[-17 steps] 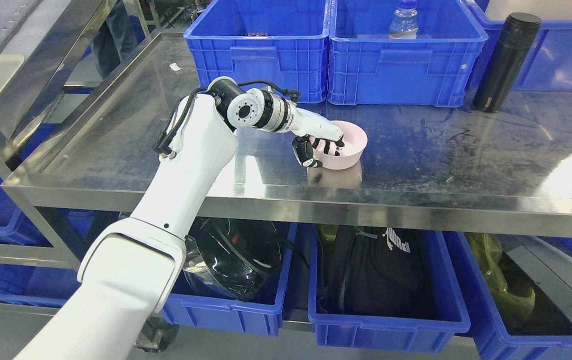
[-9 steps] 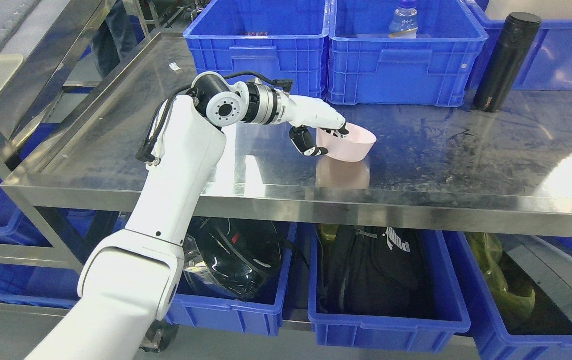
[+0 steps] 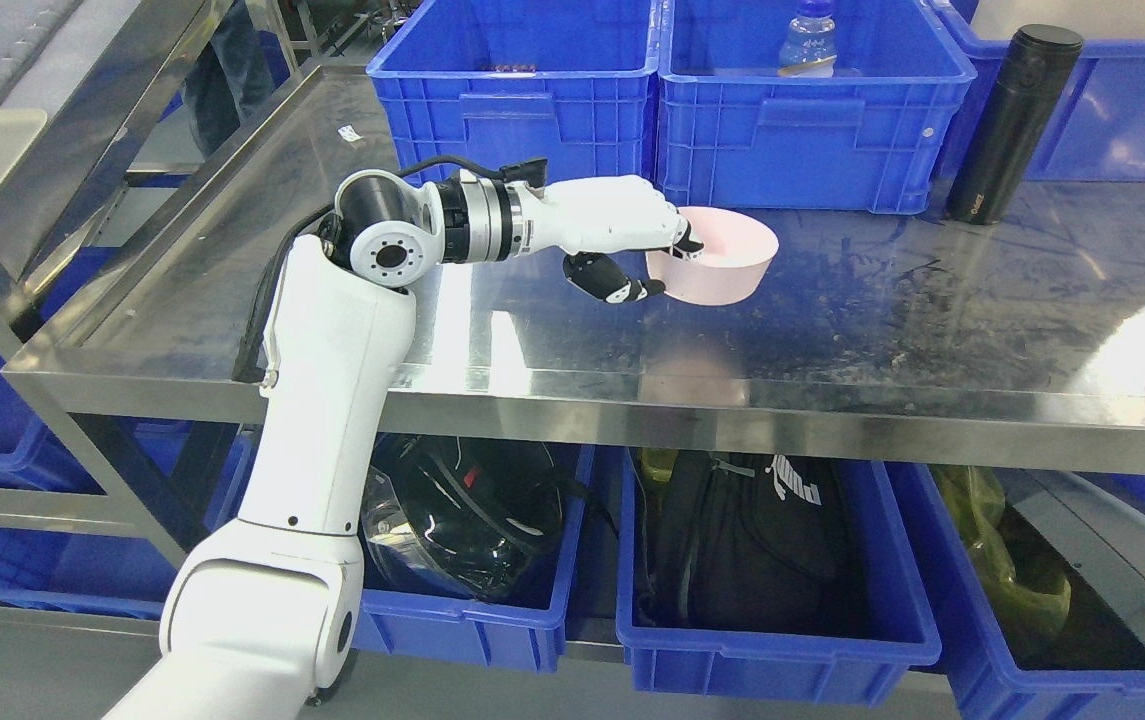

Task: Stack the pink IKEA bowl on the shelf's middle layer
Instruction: 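Lift the pink bowl off the shelf with the left hand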

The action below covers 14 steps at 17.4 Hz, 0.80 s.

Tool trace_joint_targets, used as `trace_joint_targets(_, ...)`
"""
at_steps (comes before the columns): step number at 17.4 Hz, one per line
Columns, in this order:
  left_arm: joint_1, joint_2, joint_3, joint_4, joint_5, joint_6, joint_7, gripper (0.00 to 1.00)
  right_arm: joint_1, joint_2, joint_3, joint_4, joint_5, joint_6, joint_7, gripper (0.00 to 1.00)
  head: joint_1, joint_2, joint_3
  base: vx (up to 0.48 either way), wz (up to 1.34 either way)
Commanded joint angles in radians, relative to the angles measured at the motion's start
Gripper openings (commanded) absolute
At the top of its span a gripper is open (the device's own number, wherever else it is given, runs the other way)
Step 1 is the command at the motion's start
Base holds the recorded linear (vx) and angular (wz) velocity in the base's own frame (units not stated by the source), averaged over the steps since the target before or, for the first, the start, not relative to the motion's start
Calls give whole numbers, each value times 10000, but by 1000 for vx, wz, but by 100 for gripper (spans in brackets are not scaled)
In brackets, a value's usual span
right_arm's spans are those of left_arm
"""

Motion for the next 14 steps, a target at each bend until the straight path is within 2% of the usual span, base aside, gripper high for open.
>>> trace_joint_targets(1,331,173,1386,-1785,1709,-14,-113,0,46,-175,0,-175,0,-2,0,100,0,0,0,0,0)
trace_joint_targets(4,346,173,1676,-1923,1990,-14,-403,0,31,-175,0,-175,0,-2,0,100,0,0,0,0,0)
trace_joint_targets(14,1742,173,1616,-2567,1867,-14,-343,0,31,-175,0,-175,0,-2,0,100,0,0,0,0,0)
